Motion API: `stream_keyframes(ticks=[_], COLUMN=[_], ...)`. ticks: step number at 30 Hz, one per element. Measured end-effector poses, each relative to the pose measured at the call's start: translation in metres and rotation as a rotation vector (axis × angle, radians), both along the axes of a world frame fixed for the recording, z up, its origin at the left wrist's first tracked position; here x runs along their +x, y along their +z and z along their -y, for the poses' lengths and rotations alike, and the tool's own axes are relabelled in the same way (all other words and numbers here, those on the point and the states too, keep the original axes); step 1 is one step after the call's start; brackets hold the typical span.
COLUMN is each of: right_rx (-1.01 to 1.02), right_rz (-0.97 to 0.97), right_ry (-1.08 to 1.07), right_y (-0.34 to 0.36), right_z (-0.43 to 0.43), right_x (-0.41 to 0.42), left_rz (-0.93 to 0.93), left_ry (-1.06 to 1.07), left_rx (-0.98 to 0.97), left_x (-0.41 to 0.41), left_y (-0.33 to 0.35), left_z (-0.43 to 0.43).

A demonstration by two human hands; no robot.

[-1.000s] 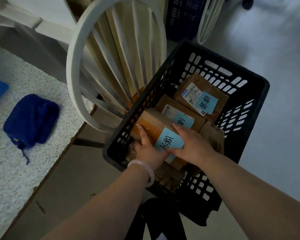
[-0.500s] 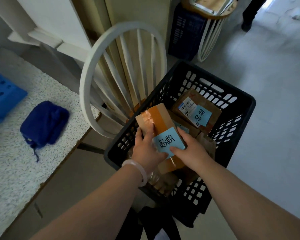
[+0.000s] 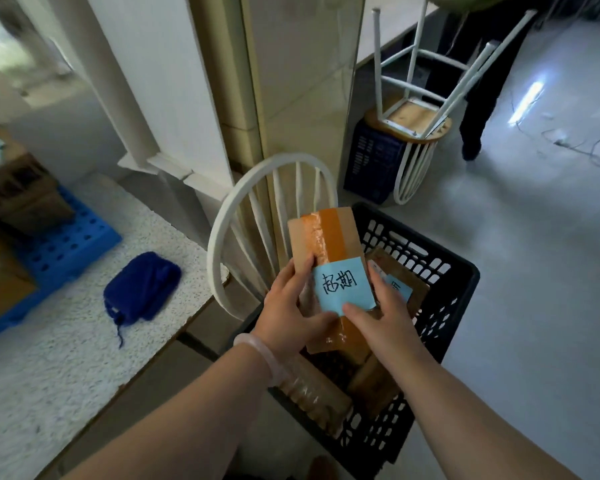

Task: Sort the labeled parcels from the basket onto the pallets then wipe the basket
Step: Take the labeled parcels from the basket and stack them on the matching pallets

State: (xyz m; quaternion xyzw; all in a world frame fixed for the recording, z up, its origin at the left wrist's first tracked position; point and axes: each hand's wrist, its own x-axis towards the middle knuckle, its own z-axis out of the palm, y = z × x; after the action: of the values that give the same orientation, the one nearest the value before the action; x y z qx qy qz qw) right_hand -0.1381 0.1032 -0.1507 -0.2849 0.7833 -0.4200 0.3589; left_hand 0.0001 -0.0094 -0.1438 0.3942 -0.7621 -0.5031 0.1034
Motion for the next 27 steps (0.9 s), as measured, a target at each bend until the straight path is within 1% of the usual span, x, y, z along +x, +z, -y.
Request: stream_keyframes(ticks=[4,6,10,13,15,19,23,27], right_rx=[-0.108,-0.147,-0.221,-0.286,-0.302,-0.291,-0.280,-0.275], right_rz=[-0.008,-0.025,-0.060,-0.080,-0.118,-0.199,-0.143,-0.101], right_ry=[0.082,0.142,0.270,0.360,0.428,0.543,0.663,0.755], right_y=[0.032,0.048,0.081,0.101,0.107,0.106,0.100,0.094], right_z=[0.019,0.029,0.050,0.067,0.079,0.103,0.125,0.143], right_x=[0.021,0.034,0.072,0.113,0.147,0.226,0.323,0.418], left_rz=[-0.038,-0.051,-0.140,-0.108,-0.080,-0.084,-0.047,-0.041], left_ry=[-0.006,-0.003,0.044,0.094,0.138,0.255,0.397,0.527], left_rx=[-0.039,-0.114,-0.264,-0.296,-0.315,-0.310,-0.272,-0.311], left_x=[0.026,0.044,0.091,0.137,0.174,0.258,0.358,0.457], left_y=[0.037,0.052,0.076,0.091,0.098,0.102,0.097,0.090], left_z=[0.011,0.018,0.030,0.035,0.041,0.048,0.045,0.041])
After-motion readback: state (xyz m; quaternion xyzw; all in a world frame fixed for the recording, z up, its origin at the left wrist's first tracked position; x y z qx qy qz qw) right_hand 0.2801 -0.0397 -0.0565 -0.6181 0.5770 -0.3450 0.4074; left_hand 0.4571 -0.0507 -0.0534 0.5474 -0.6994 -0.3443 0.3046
